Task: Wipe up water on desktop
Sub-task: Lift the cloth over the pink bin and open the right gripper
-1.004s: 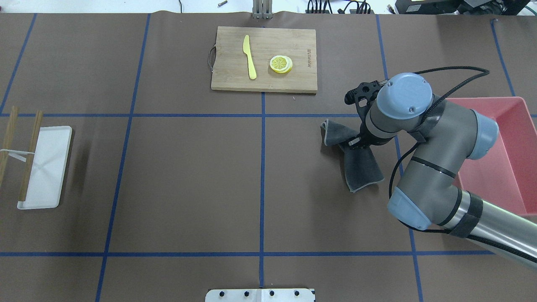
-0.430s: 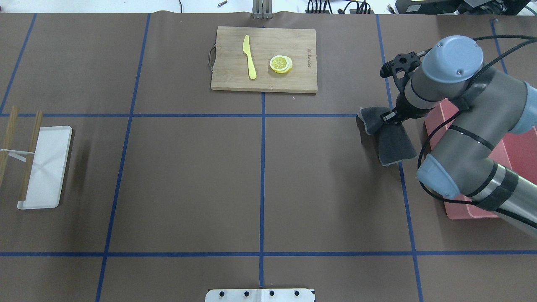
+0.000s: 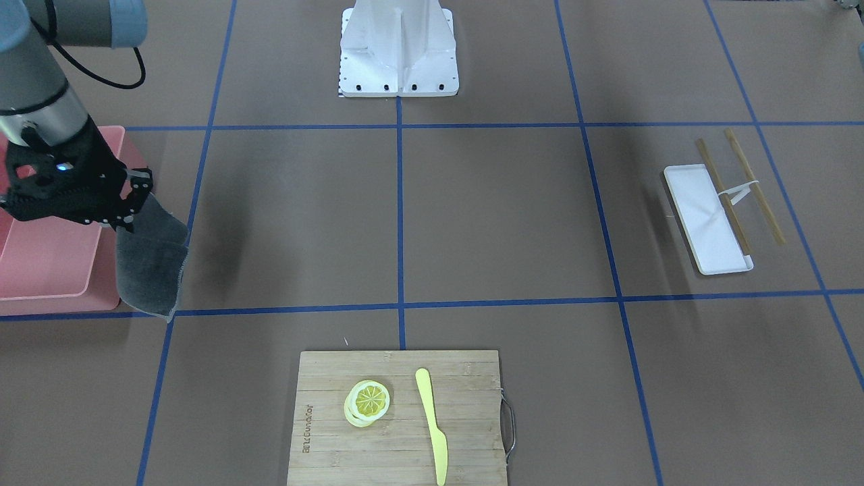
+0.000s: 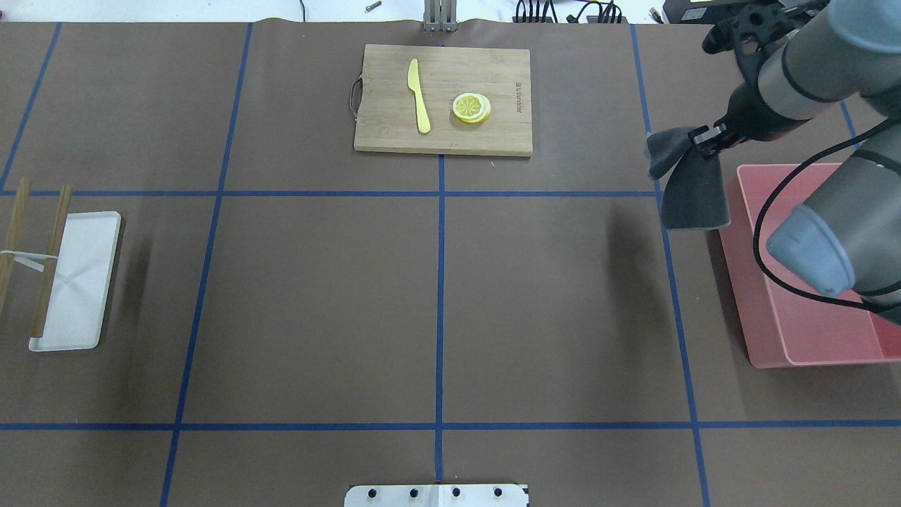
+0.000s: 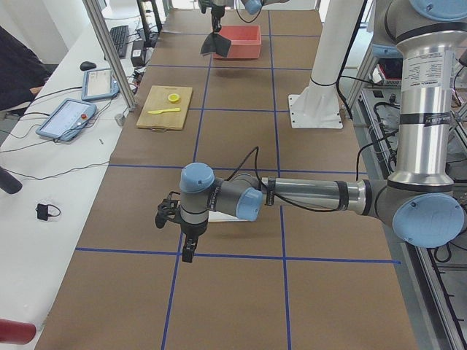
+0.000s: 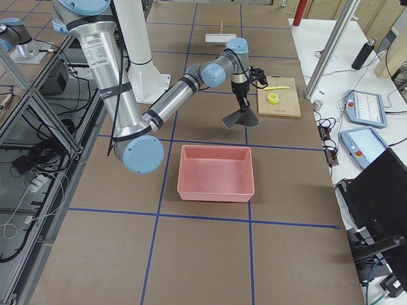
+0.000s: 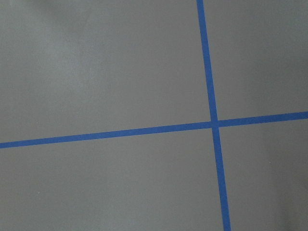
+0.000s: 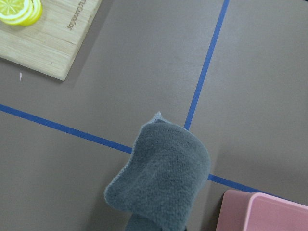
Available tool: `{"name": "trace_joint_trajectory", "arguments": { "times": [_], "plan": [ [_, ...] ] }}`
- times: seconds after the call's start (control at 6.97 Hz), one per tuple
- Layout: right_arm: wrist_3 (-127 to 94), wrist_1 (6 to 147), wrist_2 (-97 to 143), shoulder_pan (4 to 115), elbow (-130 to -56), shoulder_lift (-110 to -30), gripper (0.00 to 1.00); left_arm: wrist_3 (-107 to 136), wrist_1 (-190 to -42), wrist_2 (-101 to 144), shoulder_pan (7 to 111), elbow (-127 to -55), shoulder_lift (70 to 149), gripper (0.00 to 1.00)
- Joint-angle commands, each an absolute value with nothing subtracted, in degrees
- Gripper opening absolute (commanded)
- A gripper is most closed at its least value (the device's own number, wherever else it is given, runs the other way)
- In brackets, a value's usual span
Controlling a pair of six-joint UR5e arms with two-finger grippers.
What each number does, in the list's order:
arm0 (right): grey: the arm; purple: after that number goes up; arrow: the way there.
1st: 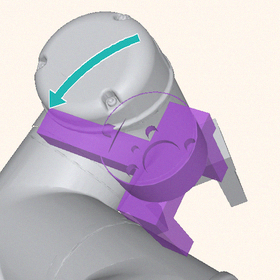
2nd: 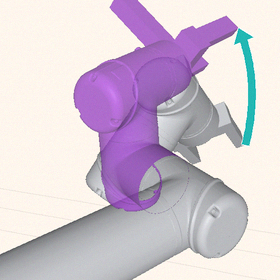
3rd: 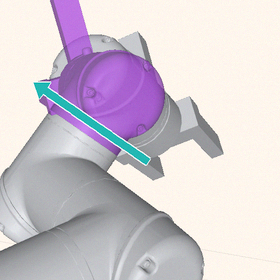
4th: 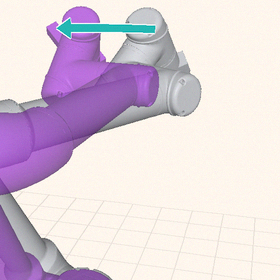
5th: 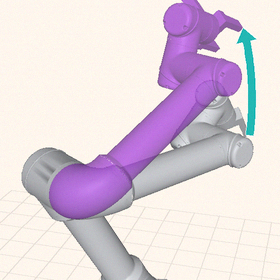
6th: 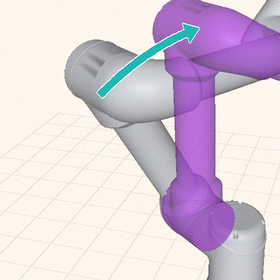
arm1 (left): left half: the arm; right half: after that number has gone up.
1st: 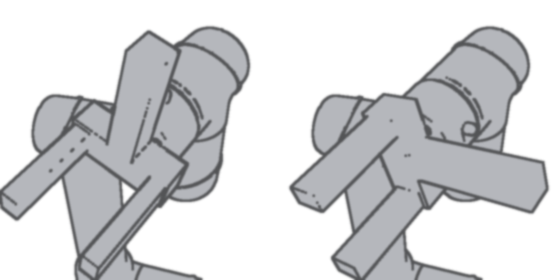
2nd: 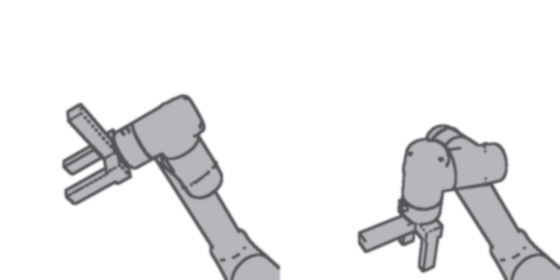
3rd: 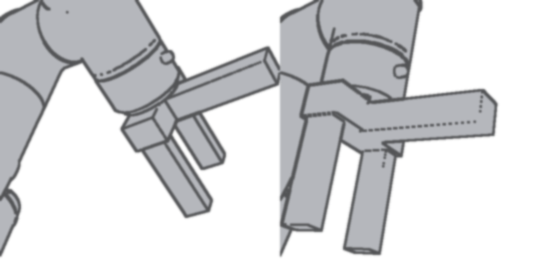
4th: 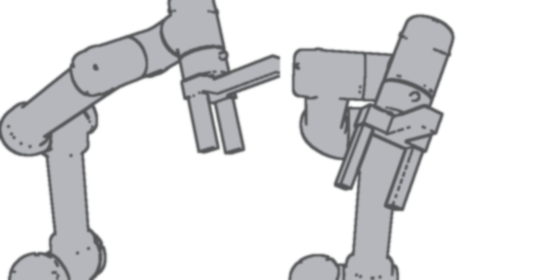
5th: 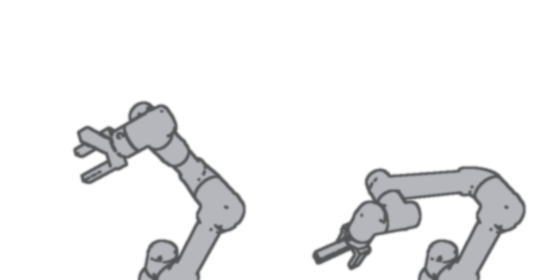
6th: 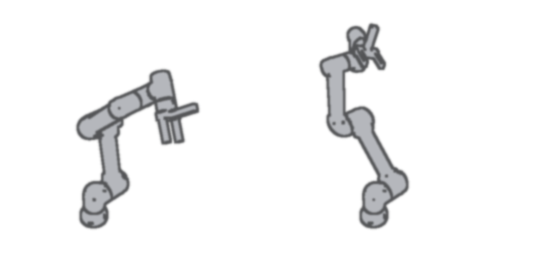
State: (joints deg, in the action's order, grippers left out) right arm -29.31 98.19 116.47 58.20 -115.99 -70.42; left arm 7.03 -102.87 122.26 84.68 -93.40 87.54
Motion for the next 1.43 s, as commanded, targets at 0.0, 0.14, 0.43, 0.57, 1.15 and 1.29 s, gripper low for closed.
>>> {"name": "trace_joint_trajectory", "arguments": {
  "times": [0.0, 0.14, 0.43, 0.57, 1.15, 1.29],
  "plan": [
    [-25.6, 103.2, 123.6, 68.3, -121.2, -73.8, 0.00, 7.0, -102.8, 122.3, 84.6, -93.3, 87.6, 0.99],
    [-17.6, 103.4, 124.2, 71.8, -121.1, -79.9, 0.00, 7.0, -102.8, 122.3, 84.7, -93.4, 87.6, 0.99],
    [-7.6, 103.4, 124.2, 74.1, -119.3, -87.6, 0.00, 7.0, -102.8, 122.3, 84.7, -93.5, 87.6, 0.99],
    [-7.7, 103.4, 124.3, 74.0, -119.1, -89.1, 0.00, 7.0, -102.8, 122.3, 84.7, -93.5, 87.5, 0.99],
    [-8.1, 103.3, 124.2, 71.6, -116.5, -89.3, 1.00, 6.9, -102.8, 122.3, 84.6, -93.5, 87.7, 0.99],
    [-8.1, 102.9, 124.2, 71.6, -116.5, -89.6, 1.00, 6.9, -102.8, 122.3, 84.7, -93.6, 87.7, 0.99]
  ]
}}
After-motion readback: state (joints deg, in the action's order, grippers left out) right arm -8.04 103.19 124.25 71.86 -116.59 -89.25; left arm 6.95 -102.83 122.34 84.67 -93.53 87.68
